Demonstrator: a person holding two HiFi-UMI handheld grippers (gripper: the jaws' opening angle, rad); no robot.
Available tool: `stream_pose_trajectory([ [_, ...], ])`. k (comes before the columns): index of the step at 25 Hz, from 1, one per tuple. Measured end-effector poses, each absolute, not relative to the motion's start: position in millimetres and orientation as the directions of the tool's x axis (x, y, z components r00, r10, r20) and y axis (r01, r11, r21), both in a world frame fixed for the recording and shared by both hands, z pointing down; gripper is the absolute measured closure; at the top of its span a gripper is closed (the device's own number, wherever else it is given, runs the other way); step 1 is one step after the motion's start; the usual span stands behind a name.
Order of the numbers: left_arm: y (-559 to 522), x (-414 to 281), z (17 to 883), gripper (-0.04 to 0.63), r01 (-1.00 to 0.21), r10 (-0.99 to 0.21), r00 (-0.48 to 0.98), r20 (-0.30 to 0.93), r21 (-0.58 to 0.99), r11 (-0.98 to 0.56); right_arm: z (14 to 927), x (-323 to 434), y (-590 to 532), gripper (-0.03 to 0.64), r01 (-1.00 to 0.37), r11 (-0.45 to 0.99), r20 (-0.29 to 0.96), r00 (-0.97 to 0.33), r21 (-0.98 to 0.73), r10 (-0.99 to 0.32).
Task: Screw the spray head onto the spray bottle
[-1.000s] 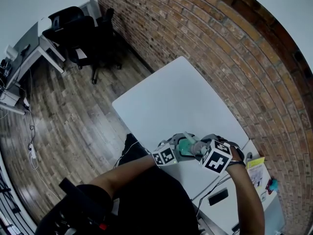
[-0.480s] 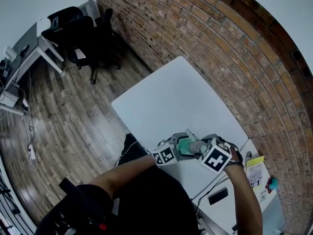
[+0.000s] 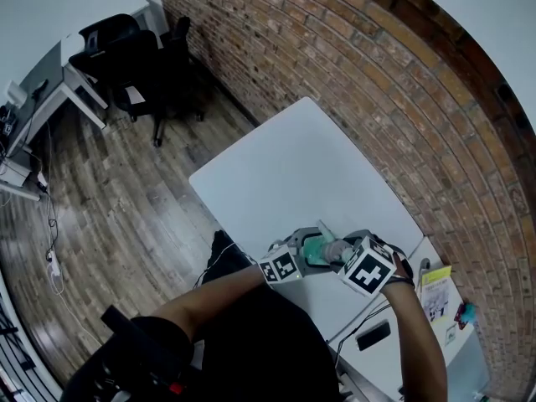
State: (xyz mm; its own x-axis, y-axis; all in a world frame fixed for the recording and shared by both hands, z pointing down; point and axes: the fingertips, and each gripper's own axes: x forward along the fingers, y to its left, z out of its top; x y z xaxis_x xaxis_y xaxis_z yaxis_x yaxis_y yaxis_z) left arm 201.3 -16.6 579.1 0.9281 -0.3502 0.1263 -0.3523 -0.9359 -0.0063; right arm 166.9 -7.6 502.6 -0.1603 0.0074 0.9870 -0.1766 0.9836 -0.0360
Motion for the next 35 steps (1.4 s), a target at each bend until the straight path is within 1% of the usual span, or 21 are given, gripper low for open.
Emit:
stream_pose_trajectory([
  [7,-15,204,580,0.178,-0.348,-0.345,0.929,0.134,-0.001,-0.938,502,169,-7,0.357,-0.163,0.987,0.979,-0.2,-0.01,-0.024],
  [11,-15,205,579,0.178,-0.349,-0.347,0.929,0.13,-0.002,-0.937,494,170,-8,0.357,-0.106,0.994,0.977,-0.212,0.015,-0.038],
  [13,-16,204,579,0.178,-0.352,-0.349,0.928,0.128,-0.002,-0.936,488,166,-7,0.357,-0.053,0.998,0.974,-0.227,0.017,-0.029],
  [16,-17,205,579,0.178,-0.351,-0.348,0.929,0.128,-0.002,-0.936,484,161,0,0.357,0.071,0.997,0.975,-0.222,0.011,0.005],
  [20,-17,207,583,0.178,-0.358,-0.354,0.926,0.133,0.004,-0.934,487,164,7,0.357,0.247,0.969,0.987,-0.159,0.015,0.025],
  [22,-17,206,587,0.178,-0.363,-0.358,0.924,0.138,0.013,-0.932,489,165,8,0.357,0.297,0.955,0.992,-0.125,0.011,0.027],
  [24,-17,205,590,0.178,-0.365,-0.359,0.923,0.14,0.019,-0.931,489,165,7,0.357,0.316,0.949,0.994,-0.106,0.006,0.029],
  [28,-16,205,587,0.178,-0.361,-0.355,0.925,0.136,0.016,-0.933,489,165,6,0.357,0.311,0.95,0.997,-0.075,-0.004,0.028],
  [32,-15,206,586,0.178,-0.361,-0.356,0.925,0.133,0.013,-0.932,493,174,2,0.357,0.336,0.942,1.0,-0.013,-0.014,0.02],
  [35,-14,205,588,0.178,-0.36,-0.353,0.925,0.14,0.021,-0.933,495,174,3,0.357,0.355,0.934,0.999,-0.013,-0.024,0.031],
])
